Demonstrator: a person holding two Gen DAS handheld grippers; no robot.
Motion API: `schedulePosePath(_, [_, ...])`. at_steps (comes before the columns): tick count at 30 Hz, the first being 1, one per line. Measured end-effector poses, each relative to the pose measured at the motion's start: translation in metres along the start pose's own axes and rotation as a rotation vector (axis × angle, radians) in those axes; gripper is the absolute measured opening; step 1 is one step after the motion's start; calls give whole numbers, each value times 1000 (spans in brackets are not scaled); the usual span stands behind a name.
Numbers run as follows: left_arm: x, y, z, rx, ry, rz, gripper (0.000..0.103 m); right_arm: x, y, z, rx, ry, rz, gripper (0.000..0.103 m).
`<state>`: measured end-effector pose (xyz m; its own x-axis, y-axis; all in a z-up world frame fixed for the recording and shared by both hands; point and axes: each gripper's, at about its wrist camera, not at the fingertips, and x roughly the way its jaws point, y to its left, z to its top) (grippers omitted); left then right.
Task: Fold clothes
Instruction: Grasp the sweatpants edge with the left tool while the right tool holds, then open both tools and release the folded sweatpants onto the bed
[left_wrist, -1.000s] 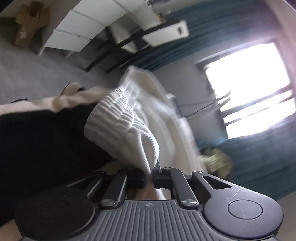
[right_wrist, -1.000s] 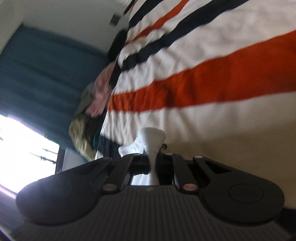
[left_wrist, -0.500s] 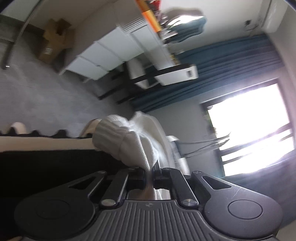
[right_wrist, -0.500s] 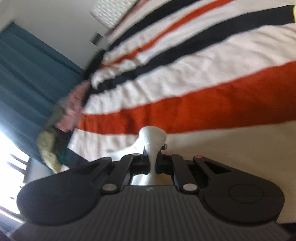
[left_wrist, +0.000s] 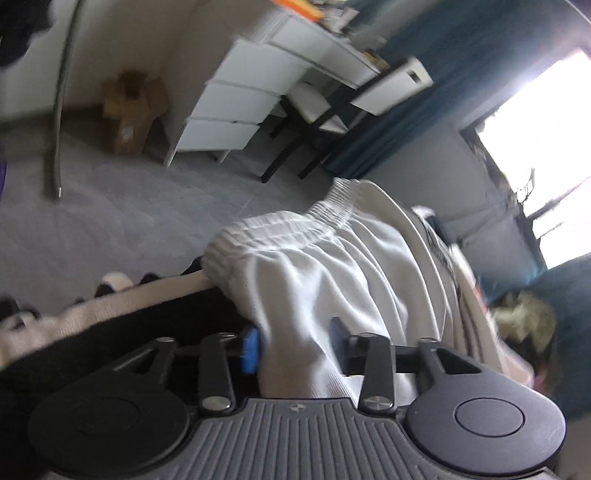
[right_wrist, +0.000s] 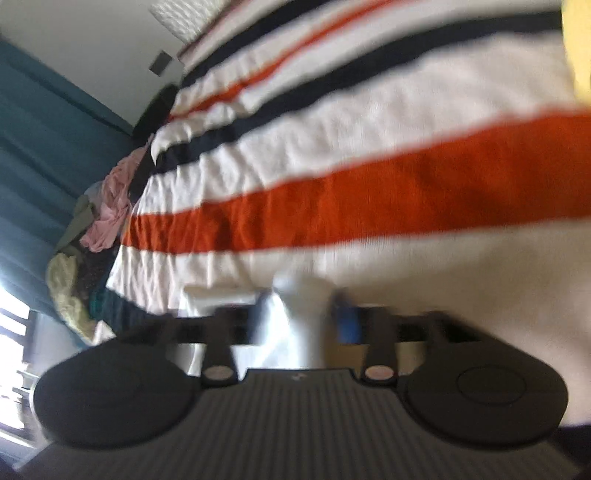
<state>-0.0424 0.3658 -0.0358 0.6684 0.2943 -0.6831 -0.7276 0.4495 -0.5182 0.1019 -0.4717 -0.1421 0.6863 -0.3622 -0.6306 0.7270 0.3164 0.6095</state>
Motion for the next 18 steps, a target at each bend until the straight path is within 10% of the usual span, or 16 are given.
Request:
schedulePosePath(6, [-40, -51, -20, 268, -133, -53, 81, -32, 34, -2, -179, -98, 109, 86])
schedulePosePath(18, [-68, -150, -103, 613, -173, -307, 83, -113, 99, -81, -590, -79, 533, 86])
